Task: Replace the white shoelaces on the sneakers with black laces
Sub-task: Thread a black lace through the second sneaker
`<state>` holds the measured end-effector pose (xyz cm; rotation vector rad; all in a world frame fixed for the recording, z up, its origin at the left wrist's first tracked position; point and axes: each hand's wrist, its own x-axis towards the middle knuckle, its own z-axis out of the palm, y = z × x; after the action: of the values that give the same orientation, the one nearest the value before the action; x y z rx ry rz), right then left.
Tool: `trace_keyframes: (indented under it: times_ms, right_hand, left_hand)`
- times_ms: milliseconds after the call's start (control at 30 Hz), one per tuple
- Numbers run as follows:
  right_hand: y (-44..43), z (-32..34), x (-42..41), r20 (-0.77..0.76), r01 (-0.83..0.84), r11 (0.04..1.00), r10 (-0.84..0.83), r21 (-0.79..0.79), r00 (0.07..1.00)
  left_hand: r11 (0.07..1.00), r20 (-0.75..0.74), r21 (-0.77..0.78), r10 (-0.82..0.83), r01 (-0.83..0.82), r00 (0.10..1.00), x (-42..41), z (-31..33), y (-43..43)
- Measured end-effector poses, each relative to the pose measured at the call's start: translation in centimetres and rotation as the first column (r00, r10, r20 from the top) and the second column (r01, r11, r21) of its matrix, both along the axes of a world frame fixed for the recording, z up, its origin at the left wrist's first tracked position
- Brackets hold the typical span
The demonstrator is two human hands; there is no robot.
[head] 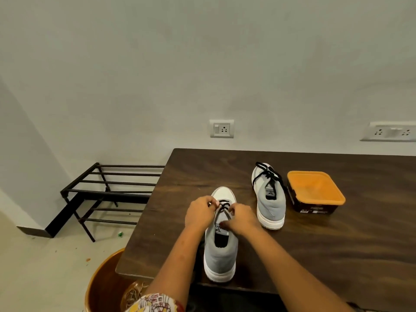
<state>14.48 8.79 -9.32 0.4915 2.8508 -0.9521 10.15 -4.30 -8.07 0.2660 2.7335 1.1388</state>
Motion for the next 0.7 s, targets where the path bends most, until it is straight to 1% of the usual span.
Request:
trace_keyframes:
  times_ms: [33, 100, 167, 233, 367, 433, 533, 600, 700]
  right_hand:
    - [-0.2, -0.4, 0.2, -0.013, 0.013, 0.998, -0.013, 0.057, 1.000]
    - [-0.3, -0.9, 0.2, -0.065, 0.081, 0.996, -0.078, 0.042, 0.995]
    - [0.0, -1.3, 0.1, -0.081, 0.134, 0.990, -0.137, -0.039, 0.987]
    - [0.4, -1.6, 0.2, -0.094, 0.184, 0.971, -0.200, -0.153, 0.975]
    - [1.5, -1.9, 0.7, -0.094, 0.260, 0.913, -0.303, -0.315, 0.948]
    - [2.0, -1.9, 0.9, -0.074, 0.272, 0.890, -0.319, -0.367, 0.945]
    - [2.0, -1.9, 0.8, -0.061, 0.290, 0.864, -0.344, -0.411, 0.937]
    - [1.8, -1.9, 0.8, -0.062, 0.294, 0.857, -0.352, -0.422, 0.934]
    - [1.6, -1.8, 0.6, -0.071, 0.294, 0.859, -0.353, -0.419, 0.933]
  left_hand:
    - [0.999, -0.031, -0.001, 0.036, -0.036, 0.999, 0.3, -0.2, 0.2]
    - [0.999, -0.081, -0.022, 0.046, -0.048, 0.996, 0.6, -0.5, 0.8]
    - [0.999, -0.115, -0.041, 0.012, -0.017, 0.993, 0.8, -0.5, 1.4]
    - [0.999, -0.124, -0.043, -0.022, 0.017, 0.992, 0.8, -0.6, 1.8]
    - [0.997, -0.080, -0.016, -0.078, 0.077, 0.994, 1.1, -0.7, 2.6]
    - [0.994, -0.096, -0.073, -0.094, 0.087, 0.991, 1.3, -0.6, 2.9]
    - [0.964, -0.203, -0.255, -0.127, 0.073, 0.971, 1.4, -0.3, 3.3]
    - [0.936, -0.254, -0.346, -0.158, 0.063, 0.954, 1.6, -0.2, 3.2]
    - [0.915, -0.280, -0.399, -0.176, 0.053, 0.944, 1.8, -0.3, 2.8]
